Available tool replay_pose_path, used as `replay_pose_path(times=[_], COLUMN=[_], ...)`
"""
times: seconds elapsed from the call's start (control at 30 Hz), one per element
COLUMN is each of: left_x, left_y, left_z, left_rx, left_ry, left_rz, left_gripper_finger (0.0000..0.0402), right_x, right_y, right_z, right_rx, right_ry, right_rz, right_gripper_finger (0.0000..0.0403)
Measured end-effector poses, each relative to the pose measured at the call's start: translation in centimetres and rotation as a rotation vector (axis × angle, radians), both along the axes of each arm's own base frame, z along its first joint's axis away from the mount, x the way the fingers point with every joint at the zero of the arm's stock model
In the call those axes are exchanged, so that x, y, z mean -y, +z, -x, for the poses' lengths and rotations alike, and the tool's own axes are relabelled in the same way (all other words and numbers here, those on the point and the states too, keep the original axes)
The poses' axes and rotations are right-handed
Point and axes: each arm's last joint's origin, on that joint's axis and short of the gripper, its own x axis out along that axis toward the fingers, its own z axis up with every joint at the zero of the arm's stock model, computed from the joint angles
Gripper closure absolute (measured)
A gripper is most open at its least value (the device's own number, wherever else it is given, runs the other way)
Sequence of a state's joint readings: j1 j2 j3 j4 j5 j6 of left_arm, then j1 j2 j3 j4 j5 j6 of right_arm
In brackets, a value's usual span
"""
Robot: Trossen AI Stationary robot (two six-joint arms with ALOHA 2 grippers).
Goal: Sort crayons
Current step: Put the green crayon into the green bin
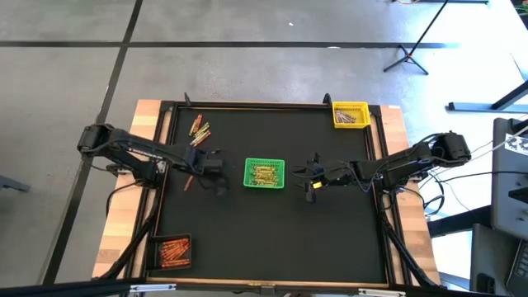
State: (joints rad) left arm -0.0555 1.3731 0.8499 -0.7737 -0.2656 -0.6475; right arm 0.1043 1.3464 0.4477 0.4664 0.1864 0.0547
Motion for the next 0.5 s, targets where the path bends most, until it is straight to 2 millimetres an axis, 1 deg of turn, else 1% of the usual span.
replay_pose_path(times=[0.13,0.23,0.37,0.5], left_x=[-0.2,-0.5,-1.2,-2.2], left_y=[2.2,2.6,1.9,0.1], left_z=[-3.0,-4.6,-6.3,-7.4], left_rx=[0.257,0.381,0.445,0.413], left_ry=[-0.174,-0.287,-0.342,-0.361], left_rz=[-0.076,-0.106,-0.141,-0.126], left_gripper_finger=[0.0398,0.0398,0.0398,0.0399], right_x=[0.0,0.0,0.0,0.0], right_y=[0.0,0.0,0.0,0.0], right_z=[0.0,0.0,0.0,0.0], right_rx=[0.0,0.0,-0.005,-0.005], right_ry=[0.001,0.0,0.0,0.001], right_rz=[0.0,0.0,0.001,0.0], right_gripper_finger=[0.0212,0.0212,0.0212,0.0212])
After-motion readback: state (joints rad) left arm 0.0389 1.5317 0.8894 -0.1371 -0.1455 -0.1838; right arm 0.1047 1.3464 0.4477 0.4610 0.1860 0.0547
